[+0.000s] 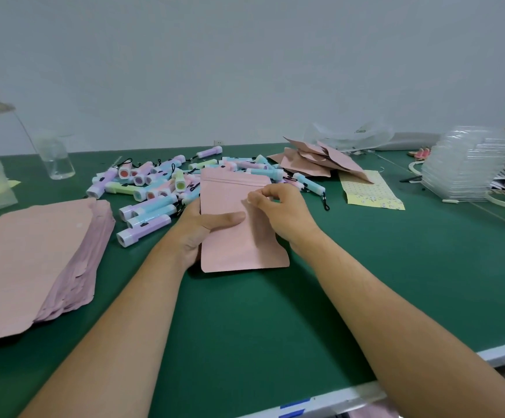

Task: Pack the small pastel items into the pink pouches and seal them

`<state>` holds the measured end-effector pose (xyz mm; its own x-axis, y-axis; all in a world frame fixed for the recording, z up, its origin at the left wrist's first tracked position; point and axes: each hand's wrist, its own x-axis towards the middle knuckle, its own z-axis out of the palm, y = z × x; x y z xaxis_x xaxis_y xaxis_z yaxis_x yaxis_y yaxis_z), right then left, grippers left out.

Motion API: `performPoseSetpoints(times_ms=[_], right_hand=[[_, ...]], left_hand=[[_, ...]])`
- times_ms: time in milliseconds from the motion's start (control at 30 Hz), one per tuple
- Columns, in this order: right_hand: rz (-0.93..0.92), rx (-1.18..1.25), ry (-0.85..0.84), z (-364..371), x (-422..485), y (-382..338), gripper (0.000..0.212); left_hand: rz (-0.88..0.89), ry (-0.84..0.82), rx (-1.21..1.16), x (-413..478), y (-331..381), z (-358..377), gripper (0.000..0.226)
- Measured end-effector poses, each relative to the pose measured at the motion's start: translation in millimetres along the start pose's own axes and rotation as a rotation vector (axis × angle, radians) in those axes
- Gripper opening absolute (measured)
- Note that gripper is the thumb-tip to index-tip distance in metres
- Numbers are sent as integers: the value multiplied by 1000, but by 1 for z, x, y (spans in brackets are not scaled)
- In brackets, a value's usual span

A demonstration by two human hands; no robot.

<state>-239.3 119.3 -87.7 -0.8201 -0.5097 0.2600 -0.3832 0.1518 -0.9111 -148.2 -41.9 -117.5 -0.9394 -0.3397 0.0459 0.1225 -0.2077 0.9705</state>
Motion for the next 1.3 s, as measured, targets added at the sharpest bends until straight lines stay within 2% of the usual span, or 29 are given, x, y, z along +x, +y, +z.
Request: performPoseSetpoints(times_ms=[167,333,433,600,733,900,1000,1067,1133,1200,1300], right_hand=[[8,-7,-47,-3,2,3,19],[-89,-138,-93,1,2,2,22],[-125,-178,-75,1,2,2,18],[-147,-75,14,-2,-1,4,9],[-43,-86,84,-5,1,3,32],[-45,-74,89,-13,5,7,58],[58,37,61,-15,6,4,55],[172,48,-24,-22,8,1,49],[258,67,-224,-31,5,2,48],[251,66,-388,-37,2,5,47],[204,124,-478,-38,1,7,52]], left_hand=[[12,-19,14,0,0,1,69],[27,-24,-6,1,-1,0,62],[30,-37,-7,0,-1,0,68],[28,-54,-30,-1,1,0,73],[17,-70,-4,-2,1,1,73],[23,-5,-19,-2,1,3,73],[73,128,-120,-1,2,6,68],[99,199,-198,-1,4,6,63],[95,247,-258,-2,7,4,70],[90,261,-304,-2,9,1,74],[92,231,-303,-4,10,1,71]])
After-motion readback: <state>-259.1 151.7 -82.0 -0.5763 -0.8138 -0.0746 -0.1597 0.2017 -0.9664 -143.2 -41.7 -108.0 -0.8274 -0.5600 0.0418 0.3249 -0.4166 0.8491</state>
